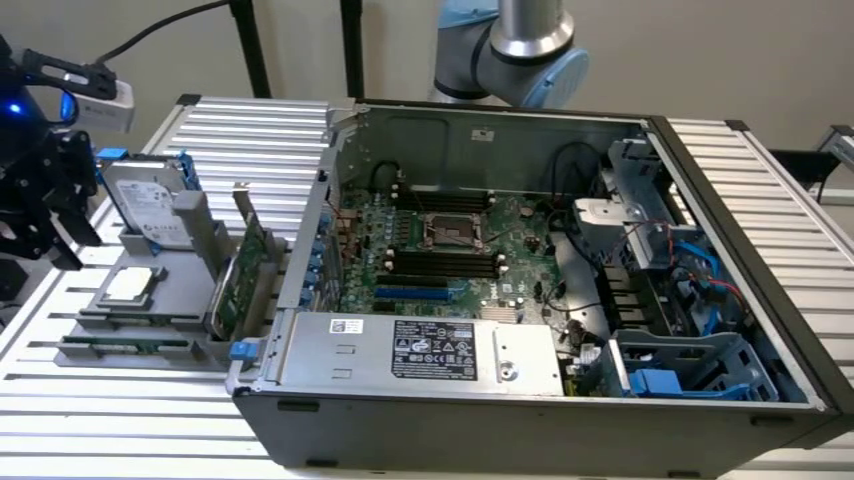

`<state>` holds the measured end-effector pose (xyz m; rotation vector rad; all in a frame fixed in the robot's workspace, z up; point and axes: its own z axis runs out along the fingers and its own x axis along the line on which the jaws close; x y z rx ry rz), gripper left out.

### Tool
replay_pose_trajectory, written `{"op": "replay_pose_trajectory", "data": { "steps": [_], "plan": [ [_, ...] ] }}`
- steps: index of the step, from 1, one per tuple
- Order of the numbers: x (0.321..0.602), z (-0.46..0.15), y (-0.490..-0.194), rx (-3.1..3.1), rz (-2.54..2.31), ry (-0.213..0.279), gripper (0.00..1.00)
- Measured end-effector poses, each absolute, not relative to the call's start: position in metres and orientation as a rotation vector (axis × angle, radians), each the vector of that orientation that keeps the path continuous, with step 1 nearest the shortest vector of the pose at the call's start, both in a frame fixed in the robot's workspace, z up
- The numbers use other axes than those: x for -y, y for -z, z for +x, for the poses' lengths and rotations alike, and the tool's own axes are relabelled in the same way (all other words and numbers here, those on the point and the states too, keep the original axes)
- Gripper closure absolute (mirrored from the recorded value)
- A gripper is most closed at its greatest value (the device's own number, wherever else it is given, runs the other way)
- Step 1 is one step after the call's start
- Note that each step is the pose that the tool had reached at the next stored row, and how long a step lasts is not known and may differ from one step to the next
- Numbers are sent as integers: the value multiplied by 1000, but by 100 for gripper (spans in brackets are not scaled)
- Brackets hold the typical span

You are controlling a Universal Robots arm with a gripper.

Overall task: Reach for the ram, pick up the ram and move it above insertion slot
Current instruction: 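Pick up the ram and move it above insertion slot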

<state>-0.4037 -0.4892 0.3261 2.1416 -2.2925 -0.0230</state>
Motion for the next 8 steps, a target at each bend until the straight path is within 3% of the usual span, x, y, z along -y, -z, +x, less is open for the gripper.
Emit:
{"op": "replay_pose_trajectory", "data": {
  "steps": [8],
  "plan": [
    [490,-404,-311,2288,2146,23,64]
  ]
}}
